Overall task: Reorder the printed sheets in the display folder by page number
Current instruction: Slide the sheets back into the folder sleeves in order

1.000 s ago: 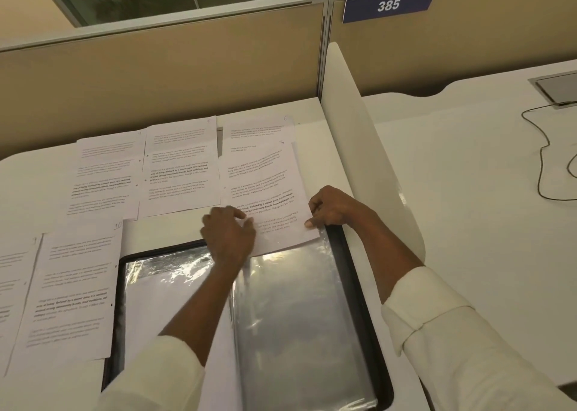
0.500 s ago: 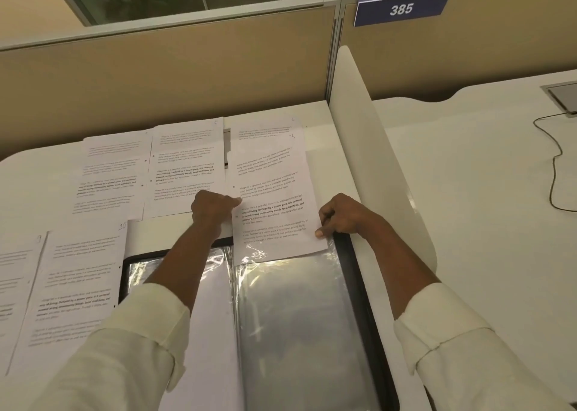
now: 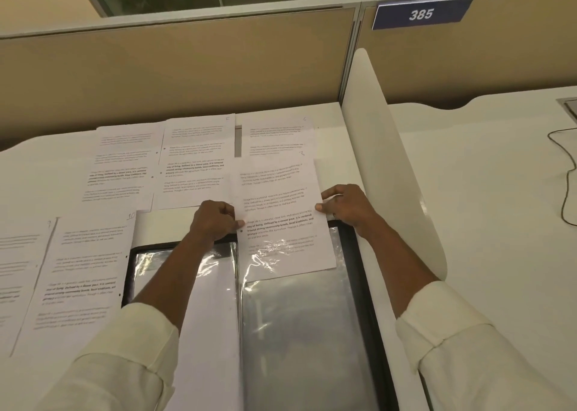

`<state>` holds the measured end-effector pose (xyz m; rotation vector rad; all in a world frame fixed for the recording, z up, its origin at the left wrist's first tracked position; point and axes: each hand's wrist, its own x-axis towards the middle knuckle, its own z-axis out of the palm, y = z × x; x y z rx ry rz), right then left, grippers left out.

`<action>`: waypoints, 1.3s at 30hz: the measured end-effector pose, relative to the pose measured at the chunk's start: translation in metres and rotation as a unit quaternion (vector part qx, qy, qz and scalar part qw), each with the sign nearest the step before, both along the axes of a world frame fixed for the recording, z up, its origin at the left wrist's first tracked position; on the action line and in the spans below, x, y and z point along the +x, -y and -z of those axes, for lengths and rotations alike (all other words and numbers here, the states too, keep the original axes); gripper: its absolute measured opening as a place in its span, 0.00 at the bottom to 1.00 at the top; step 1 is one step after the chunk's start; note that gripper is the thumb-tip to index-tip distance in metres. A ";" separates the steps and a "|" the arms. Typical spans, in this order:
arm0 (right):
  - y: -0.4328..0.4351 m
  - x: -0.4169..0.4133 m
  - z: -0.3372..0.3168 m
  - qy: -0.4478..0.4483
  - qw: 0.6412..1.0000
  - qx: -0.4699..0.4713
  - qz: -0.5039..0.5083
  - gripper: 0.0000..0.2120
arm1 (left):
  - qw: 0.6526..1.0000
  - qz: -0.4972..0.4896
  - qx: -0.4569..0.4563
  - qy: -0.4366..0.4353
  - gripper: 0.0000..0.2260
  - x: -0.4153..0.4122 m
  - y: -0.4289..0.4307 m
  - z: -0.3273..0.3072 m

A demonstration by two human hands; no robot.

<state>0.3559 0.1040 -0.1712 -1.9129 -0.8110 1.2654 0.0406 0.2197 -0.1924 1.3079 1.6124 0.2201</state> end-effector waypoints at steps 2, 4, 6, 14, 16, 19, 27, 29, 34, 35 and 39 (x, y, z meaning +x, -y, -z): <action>0.000 -0.001 0.003 0.015 1.000 -0.004 -0.017 0.17 | 1.000 0.020 -0.008 -0.001 0.11 -0.003 -0.001 -0.001; 0.001 0.000 0.005 0.022 0.999 -0.013 -0.035 0.18 | 1.000 0.017 -0.009 0.011 0.12 -0.002 -0.002 -0.005; 0.003 0.002 0.006 0.025 0.997 -0.023 -0.062 0.18 | 1.000 -0.008 -0.003 0.024 0.14 0.002 -0.004 -0.009; 0.001 0.007 0.009 0.022 0.995 -0.029 -0.088 0.19 | 1.000 -0.002 -0.003 -0.030 0.13 0.009 -0.002 -0.007; -0.001 0.005 0.013 0.039 0.996 -0.015 -0.073 0.22 | 0.998 0.040 0.002 -0.056 0.13 0.007 0.003 -0.006; -0.001 -0.001 0.017 0.056 0.997 0.001 -0.053 0.21 | 0.996 0.063 -0.007 -0.067 0.13 0.003 0.004 -0.008; -0.001 0.007 0.018 0.020 0.991 -0.023 -0.130 0.24 | 0.998 -0.058 0.013 0.013 0.18 0.010 0.004 -0.018; -0.002 0.009 0.015 0.015 0.989 -0.026 -0.142 0.25 | 0.999 -0.050 0.009 0.012 0.16 0.009 0.008 -0.018; -0.009 -0.004 0.003 -0.009 0.997 0.015 -0.069 0.24 | 0.994 0.051 0.036 -0.088 0.15 0.002 0.019 -0.021; -0.013 -0.007 0.000 -0.015 0.998 0.022 -0.052 0.24 | 0.992 0.068 0.036 -0.101 0.16 -0.001 0.022 -0.022; -0.043 -0.012 -0.006 0.035 0.995 0.053 -0.080 0.21 | 0.989 0.085 0.047 -0.112 0.14 -0.006 0.038 -0.025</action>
